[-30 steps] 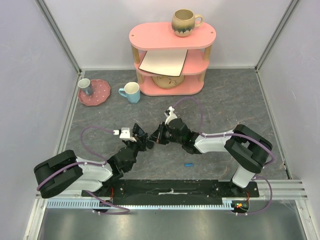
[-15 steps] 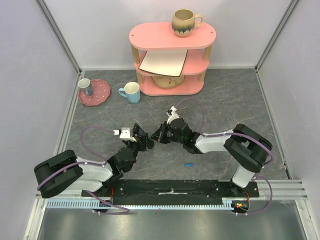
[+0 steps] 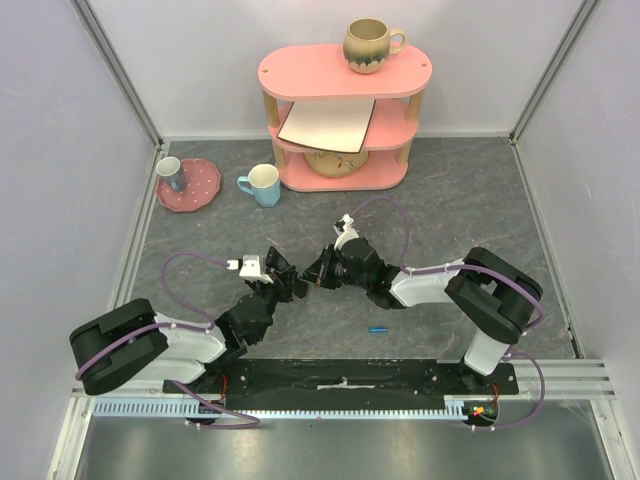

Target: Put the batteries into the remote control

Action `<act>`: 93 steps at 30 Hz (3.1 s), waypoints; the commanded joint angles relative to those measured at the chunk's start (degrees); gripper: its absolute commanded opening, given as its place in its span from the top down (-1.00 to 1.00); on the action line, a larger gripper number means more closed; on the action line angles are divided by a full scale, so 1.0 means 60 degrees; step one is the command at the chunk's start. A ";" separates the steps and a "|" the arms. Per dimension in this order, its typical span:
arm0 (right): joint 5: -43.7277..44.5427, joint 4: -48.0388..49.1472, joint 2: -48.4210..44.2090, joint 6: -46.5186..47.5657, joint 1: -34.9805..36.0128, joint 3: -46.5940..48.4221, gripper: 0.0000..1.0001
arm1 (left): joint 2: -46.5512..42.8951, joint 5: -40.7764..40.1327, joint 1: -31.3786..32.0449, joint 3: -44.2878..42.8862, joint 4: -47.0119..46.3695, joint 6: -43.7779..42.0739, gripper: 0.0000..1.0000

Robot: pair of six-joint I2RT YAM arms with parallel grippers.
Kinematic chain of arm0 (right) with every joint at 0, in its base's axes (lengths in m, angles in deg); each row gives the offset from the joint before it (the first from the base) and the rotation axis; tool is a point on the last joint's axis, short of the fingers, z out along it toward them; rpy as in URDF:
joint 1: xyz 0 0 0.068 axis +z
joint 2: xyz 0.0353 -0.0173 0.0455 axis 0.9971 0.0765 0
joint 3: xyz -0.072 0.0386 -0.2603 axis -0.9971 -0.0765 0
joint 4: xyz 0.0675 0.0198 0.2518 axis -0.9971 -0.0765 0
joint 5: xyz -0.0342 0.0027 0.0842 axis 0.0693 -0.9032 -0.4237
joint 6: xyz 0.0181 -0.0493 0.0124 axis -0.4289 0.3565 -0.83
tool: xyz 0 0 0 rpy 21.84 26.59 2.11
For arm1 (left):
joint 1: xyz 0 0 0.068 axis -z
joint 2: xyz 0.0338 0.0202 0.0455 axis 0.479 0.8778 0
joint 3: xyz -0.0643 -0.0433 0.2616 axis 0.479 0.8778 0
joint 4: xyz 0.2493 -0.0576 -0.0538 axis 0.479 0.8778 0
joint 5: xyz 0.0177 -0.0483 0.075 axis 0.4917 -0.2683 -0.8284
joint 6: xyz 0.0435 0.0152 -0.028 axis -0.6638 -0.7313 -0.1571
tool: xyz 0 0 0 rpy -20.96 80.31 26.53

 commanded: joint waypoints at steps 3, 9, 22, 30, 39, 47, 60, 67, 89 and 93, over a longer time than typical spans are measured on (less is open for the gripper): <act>-0.0045 0.0544 0.0008 -0.0048 0.0029 -0.0094 1.00 | 0.0196 -0.0071 0.0064 -0.0059 -0.0240 0.0034 0.96; 0.0073 0.0676 -0.0270 -0.0078 0.0015 -0.0138 1.00 | 0.0225 -0.0071 0.0064 -0.0045 -0.0240 0.0034 0.96; -0.0074 0.0530 -0.0036 -0.0019 0.0161 -0.0065 1.00 | 0.0240 -0.0086 0.0049 -0.0060 -0.0254 0.0063 0.96; -0.0103 -0.0464 0.0330 0.0157 0.0249 0.0301 1.00 | 0.0167 -0.0042 0.0049 -0.0074 -0.0298 -0.0010 0.96; -0.0103 -0.1695 0.0652 0.0347 0.0278 0.0638 1.00 | 0.0153 -0.0027 0.0064 -0.0060 -0.0401 -0.0083 0.96; -0.0074 -0.2661 0.0828 0.0567 0.0278 0.0902 1.00 | 0.0064 -0.0086 0.0064 -0.0074 -0.0401 -0.0230 0.96; 0.0043 -0.3322 0.0726 0.0831 0.0264 0.1019 1.00 | -0.0009 -0.0130 0.0064 -0.0118 -0.0240 -0.0347 0.96; 0.0190 -0.3527 0.0624 0.0933 0.0235 0.0888 1.00 | -0.0243 -0.0188 0.0064 -0.0148 -0.0035 -0.0464 0.96; 0.0482 -0.1904 -0.0928 0.0481 0.0029 -0.0679 0.96 | -0.0287 -0.0306 0.0049 -0.0060 0.0068 -0.0347 0.96; 0.0410 -0.0325 -0.1368 0.0187 -0.0117 -0.0987 0.40 | -0.0346 -0.0262 0.0049 0.0043 0.0010 -0.0128 0.96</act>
